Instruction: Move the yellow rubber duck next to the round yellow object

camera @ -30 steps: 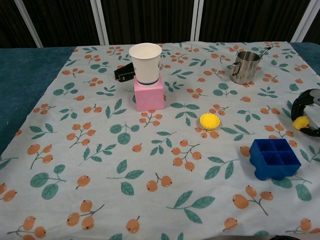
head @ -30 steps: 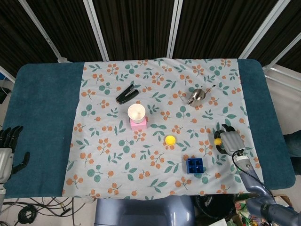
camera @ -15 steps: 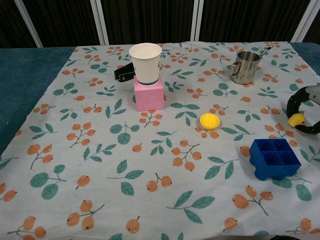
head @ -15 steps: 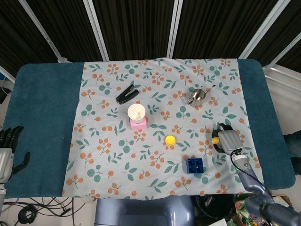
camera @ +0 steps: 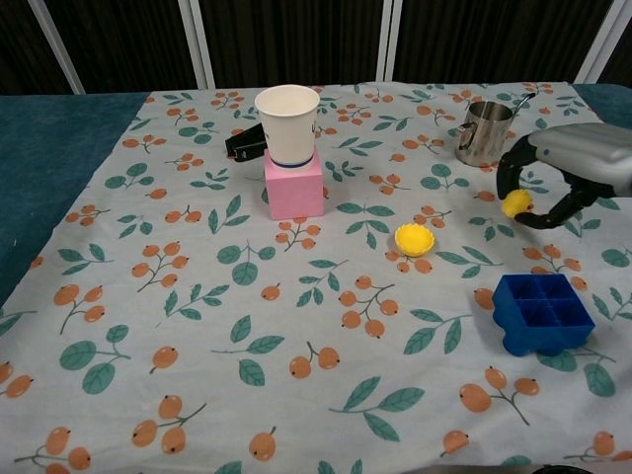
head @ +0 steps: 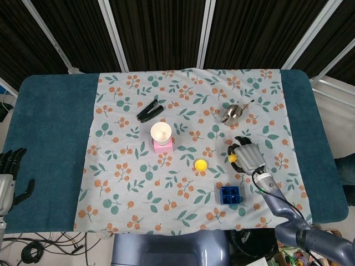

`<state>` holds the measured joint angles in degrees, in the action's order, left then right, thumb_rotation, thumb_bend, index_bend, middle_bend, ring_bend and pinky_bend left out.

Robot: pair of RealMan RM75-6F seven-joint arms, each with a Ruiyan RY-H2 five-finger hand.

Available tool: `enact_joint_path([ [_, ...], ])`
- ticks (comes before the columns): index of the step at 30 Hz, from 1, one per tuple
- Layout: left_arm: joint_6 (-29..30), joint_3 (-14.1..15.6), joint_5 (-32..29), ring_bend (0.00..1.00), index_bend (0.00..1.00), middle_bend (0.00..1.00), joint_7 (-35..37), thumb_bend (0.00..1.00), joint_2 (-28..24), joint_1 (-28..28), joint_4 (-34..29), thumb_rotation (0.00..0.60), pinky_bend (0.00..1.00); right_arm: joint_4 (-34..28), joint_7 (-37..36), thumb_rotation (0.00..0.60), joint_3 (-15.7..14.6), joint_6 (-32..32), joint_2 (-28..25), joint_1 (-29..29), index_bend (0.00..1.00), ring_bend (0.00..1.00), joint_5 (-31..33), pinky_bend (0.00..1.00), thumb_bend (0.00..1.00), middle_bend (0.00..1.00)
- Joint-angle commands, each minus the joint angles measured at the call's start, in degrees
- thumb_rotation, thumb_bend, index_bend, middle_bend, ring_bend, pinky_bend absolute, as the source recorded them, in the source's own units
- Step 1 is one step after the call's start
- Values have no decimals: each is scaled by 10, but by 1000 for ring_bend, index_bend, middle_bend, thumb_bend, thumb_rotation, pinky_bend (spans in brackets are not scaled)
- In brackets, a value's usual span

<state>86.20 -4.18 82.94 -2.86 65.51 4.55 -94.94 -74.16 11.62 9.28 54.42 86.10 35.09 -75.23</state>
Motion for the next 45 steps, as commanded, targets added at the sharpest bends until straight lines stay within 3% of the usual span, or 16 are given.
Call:
enact_joint_path([
  [1,0,0,0,0,0,66,3,428,-1,0,0,600,0,-31,34,600,14,-16,6,24,474,136,13,156,315,424],
  [18,-3,-2,-2,0,0,66,15,428,-4,1,1,600,0,-36,108,600,10,-30,73,60,474,136,55,156,314,424],
  [45,-6,-2,-3,0,0,66,7,428,-2,4,2,600,0,-24,109,600,1,-23,87,67,462,129,63,156,305,392],
])
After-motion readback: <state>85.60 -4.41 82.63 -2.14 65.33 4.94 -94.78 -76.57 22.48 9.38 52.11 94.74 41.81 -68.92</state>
